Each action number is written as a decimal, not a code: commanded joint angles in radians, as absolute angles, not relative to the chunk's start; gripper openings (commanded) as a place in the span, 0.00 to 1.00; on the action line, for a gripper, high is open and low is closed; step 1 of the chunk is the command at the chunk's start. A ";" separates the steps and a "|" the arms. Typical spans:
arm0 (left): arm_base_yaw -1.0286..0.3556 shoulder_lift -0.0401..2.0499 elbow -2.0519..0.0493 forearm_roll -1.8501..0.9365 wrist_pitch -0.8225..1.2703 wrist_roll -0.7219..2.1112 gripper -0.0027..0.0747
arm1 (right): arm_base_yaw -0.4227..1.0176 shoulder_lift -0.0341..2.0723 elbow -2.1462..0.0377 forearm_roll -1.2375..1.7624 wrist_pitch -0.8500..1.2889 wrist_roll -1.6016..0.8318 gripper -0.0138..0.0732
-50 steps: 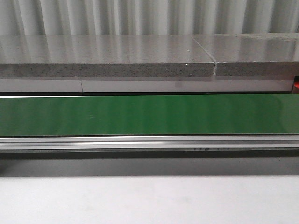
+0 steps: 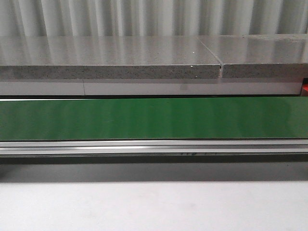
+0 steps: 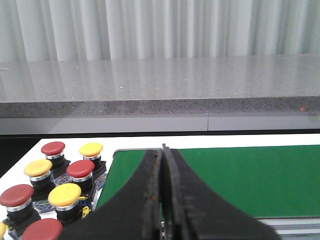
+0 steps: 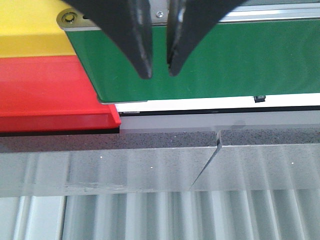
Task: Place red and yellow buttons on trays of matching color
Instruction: 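Move the left gripper down over a red push button beside the belt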
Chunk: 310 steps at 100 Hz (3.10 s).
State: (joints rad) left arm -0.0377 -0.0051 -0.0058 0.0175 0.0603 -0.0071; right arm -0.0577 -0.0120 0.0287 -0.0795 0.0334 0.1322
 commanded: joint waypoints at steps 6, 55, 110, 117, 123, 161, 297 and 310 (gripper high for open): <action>-0.036 -0.036 0.021 0.008 -0.006 -0.018 0.01 | -0.062 -0.031 0.010 -0.081 -0.041 0.126 0.27; -0.036 -0.001 -0.244 0.008 0.272 -0.018 0.01 | -0.062 -0.031 0.010 -0.081 -0.041 0.126 0.27; -0.036 0.448 -0.567 0.034 0.459 -0.016 0.13 | -0.062 -0.031 0.010 -0.081 -0.041 0.126 0.27; -0.036 0.497 -0.595 0.034 0.459 -0.016 0.26 | -0.062 -0.031 0.010 -0.081 -0.041 0.126 0.27; -0.036 0.542 -0.617 0.034 0.459 -0.016 0.42 | -0.062 -0.031 0.010 -0.081 -0.041 0.126 0.27; -0.036 0.809 -0.796 0.028 0.571 -0.069 0.60 | -0.062 -0.031 0.010 -0.081 -0.041 0.126 0.27; 0.437 1.383 -0.973 -0.078 0.921 -0.192 0.60 | -0.062 -0.031 0.010 -0.081 -0.041 0.126 0.27; 0.437 1.422 -0.973 -0.089 0.900 -0.193 0.57 | -0.062 -0.031 0.010 -0.081 -0.041 0.126 0.27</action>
